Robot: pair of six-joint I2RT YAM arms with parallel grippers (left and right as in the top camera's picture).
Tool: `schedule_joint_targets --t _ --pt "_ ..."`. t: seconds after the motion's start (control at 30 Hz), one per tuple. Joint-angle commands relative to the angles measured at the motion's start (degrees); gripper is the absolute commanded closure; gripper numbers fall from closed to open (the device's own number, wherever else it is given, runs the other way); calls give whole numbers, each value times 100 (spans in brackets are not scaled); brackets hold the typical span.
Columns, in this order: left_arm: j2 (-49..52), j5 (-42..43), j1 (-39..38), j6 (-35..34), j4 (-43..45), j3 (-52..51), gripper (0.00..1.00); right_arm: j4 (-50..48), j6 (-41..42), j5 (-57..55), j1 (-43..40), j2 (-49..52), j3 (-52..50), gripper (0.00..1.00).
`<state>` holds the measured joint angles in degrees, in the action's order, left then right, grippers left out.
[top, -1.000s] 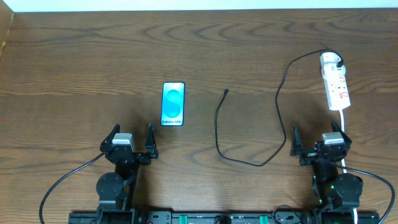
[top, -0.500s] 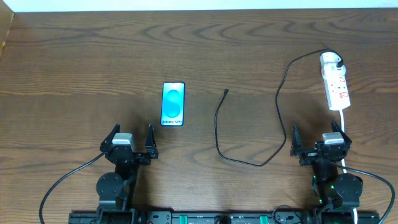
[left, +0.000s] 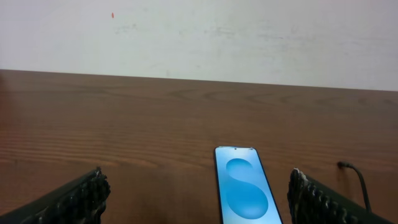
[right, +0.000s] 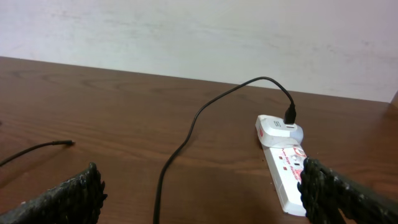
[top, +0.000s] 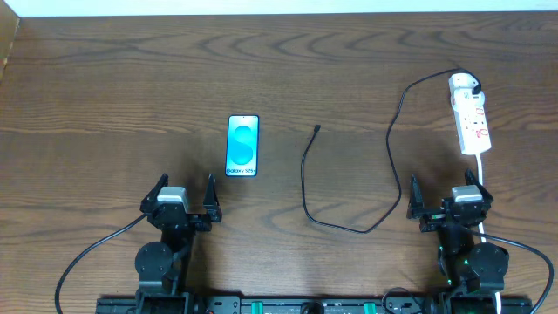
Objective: Plug charger to phone and switch on socket
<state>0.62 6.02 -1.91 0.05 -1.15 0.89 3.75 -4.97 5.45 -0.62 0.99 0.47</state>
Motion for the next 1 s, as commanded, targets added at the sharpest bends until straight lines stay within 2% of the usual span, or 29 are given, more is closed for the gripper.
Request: schedule_joint_targets --t 0.0,0.27,0.43,0.63,0.97 --pt "-39 96 35 79 -227 -66 7 13 63 -42 20 -24 -15 1" --pt "2 98 35 81 -142 -42 7 13 63 -42 20 -24 -15 1" --pt "435 98 35 81 -138 212 7 13 63 -42 20 -24 -15 1" --pt "1182 101 35 83 -136 664 7 13 63 -42 20 -24 -15 1" --pt "3021 490 35 188 -142 2068 7 13 63 -42 20 -24 -15 1"
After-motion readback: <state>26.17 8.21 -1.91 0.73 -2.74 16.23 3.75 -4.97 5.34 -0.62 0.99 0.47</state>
